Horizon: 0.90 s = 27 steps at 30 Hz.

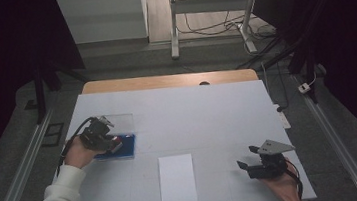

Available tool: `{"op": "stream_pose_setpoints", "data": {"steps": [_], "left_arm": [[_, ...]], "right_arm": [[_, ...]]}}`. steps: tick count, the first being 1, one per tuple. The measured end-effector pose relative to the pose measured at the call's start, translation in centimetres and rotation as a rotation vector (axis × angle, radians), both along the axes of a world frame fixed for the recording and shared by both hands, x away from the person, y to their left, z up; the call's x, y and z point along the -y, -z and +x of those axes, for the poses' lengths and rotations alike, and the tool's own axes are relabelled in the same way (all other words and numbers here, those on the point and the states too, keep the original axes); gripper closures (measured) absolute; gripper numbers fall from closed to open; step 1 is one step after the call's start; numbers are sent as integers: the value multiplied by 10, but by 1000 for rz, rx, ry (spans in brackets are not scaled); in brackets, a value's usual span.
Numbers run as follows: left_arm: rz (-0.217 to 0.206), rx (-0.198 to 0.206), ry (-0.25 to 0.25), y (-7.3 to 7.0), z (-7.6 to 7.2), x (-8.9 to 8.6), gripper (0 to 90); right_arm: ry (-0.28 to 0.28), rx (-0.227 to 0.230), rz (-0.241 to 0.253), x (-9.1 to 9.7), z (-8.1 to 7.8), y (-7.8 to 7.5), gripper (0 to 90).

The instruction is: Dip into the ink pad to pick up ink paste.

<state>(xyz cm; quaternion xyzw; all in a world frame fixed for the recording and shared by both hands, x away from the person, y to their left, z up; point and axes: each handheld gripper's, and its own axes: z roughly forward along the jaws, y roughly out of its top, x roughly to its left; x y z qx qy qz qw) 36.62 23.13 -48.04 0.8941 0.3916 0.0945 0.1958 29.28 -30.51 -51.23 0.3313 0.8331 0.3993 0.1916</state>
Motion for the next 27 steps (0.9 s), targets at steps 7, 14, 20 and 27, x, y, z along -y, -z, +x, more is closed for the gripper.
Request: {"op": "stream_pose_setpoints", "data": {"steps": [7,14,20,27], "left_arm": [[9,15,0,1,-2,1,714],[12,20,0,2,-3,2,715],[4,19,0,2,-3,1,715],[-15,26,-4,4,-4,-1,714]], "right_arm": [[-7,1,-4,-2,-1,0,254],[-10,1,-4,-3,0,0,253],[-6,2,-1,-2,0,0,254],[-11,7,-2,-4,0,0,254]]}}
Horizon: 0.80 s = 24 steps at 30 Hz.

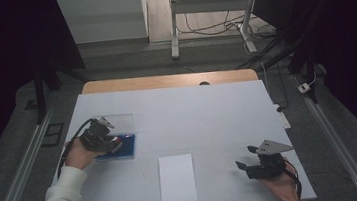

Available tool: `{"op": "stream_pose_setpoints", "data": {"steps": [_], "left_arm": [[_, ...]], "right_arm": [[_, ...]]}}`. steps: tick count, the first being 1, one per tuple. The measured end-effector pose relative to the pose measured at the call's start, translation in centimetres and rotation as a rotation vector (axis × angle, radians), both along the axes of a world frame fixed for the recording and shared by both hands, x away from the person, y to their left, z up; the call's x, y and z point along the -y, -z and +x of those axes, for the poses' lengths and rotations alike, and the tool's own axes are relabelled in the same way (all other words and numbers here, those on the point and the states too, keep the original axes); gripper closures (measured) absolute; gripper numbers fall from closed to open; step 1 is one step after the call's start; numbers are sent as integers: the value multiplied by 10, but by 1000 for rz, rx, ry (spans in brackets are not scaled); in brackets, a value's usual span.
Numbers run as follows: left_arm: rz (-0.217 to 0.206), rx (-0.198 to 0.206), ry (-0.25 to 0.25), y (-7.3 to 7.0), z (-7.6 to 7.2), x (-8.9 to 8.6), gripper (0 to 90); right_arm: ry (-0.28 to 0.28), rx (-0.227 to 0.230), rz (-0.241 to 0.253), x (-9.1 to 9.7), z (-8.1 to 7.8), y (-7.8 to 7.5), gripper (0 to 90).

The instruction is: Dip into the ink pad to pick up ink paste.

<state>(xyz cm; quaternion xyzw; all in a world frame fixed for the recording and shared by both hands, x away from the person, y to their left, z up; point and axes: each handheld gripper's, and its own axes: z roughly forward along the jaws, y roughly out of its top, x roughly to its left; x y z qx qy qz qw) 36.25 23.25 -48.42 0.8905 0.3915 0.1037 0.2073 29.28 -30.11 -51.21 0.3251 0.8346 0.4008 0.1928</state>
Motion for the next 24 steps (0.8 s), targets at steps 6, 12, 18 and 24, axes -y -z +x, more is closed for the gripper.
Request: {"op": "stream_pose_setpoints", "data": {"steps": [6,12,18,24], "left_arm": [[-3,8,-5,-1,-1,0,711],[-24,48,-11,-8,-5,-3,709],[-125,70,-30,-18,-9,-16,709],[-131,109,-42,-21,-17,-20,709]], "right_arm": [[0,-7,-4,1,0,-1,254],[5,-4,10,3,0,-2,254],[7,-2,10,5,-1,-3,254],[9,-4,8,5,-1,-2,254]]}}
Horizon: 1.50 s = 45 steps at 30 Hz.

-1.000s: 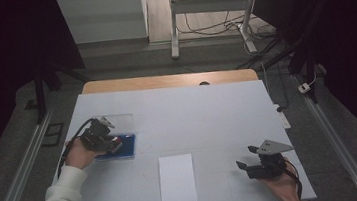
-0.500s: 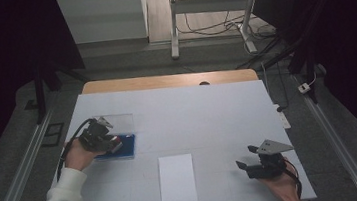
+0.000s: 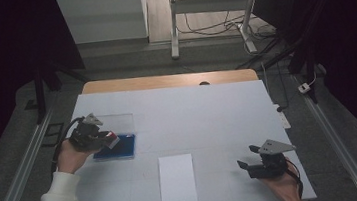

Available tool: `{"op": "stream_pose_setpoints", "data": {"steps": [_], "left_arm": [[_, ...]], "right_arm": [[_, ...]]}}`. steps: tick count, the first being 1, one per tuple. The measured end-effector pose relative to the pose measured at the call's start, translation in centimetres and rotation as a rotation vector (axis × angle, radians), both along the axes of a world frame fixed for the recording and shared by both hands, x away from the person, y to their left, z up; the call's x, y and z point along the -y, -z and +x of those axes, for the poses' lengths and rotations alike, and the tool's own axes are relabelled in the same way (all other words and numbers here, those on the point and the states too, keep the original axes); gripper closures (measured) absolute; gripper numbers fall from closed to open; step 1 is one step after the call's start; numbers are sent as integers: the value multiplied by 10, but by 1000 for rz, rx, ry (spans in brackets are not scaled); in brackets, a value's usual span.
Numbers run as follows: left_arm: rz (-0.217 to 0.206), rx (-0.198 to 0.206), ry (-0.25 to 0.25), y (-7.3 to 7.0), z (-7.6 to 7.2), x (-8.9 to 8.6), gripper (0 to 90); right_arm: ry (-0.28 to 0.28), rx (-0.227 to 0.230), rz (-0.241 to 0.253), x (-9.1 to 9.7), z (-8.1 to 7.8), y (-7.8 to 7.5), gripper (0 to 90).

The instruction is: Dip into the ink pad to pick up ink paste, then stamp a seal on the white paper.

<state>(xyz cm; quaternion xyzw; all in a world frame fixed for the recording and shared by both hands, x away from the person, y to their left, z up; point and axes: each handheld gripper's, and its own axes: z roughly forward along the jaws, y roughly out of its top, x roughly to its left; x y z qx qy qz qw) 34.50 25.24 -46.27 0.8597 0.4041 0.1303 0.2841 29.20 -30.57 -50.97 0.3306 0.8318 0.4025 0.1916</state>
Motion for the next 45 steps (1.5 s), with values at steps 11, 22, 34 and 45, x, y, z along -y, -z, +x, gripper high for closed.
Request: {"op": "stream_pose_setpoints", "data": {"steps": [11,22,34,45], "left_arm": [[-29,39,21,-8,-10,2,708],[-117,56,64,-17,-15,4,707],[-163,80,115,-27,-23,18,707],[-161,80,207,-31,-30,49,707]], "right_arm": [[-1,13,-9,-1,-3,1,257],[1,19,-1,1,-4,1,259],[-1,24,-5,0,-4,0,259],[-2,20,-6,-1,-4,2,260]]}}
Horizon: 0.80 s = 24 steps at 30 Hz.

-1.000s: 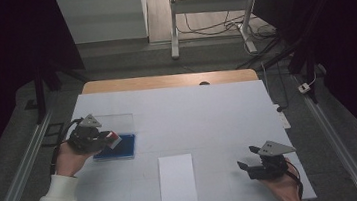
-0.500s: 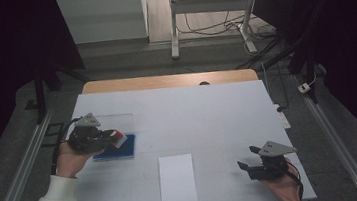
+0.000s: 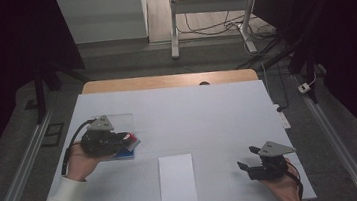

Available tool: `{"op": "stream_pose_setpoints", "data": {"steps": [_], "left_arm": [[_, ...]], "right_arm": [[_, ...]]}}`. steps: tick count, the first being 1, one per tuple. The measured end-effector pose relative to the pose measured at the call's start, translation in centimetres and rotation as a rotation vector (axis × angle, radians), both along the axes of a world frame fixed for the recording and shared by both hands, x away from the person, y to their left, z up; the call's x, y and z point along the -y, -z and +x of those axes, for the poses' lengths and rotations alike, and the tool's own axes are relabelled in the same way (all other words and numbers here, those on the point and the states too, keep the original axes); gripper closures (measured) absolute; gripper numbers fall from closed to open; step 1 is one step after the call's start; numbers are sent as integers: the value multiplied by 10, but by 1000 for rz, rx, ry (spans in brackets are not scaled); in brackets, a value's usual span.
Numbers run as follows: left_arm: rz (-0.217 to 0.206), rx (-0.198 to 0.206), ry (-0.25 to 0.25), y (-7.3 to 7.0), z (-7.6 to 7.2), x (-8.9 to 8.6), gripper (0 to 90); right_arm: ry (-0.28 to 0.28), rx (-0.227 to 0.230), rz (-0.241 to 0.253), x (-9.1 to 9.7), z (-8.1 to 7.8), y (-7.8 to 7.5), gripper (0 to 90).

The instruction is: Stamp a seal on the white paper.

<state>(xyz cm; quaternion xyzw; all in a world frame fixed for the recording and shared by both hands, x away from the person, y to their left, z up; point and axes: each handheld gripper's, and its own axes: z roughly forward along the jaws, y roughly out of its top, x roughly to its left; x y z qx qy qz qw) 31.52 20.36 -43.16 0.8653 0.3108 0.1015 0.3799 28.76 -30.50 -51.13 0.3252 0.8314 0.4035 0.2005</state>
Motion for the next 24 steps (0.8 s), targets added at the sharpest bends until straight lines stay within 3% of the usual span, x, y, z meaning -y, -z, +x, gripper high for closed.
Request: {"op": "stream_pose_setpoints", "data": {"steps": [24], "left_arm": [[12,3,115,3,-7,40,706]], "right_arm": [[-7,-17,-10,0,0,3,260]]}}
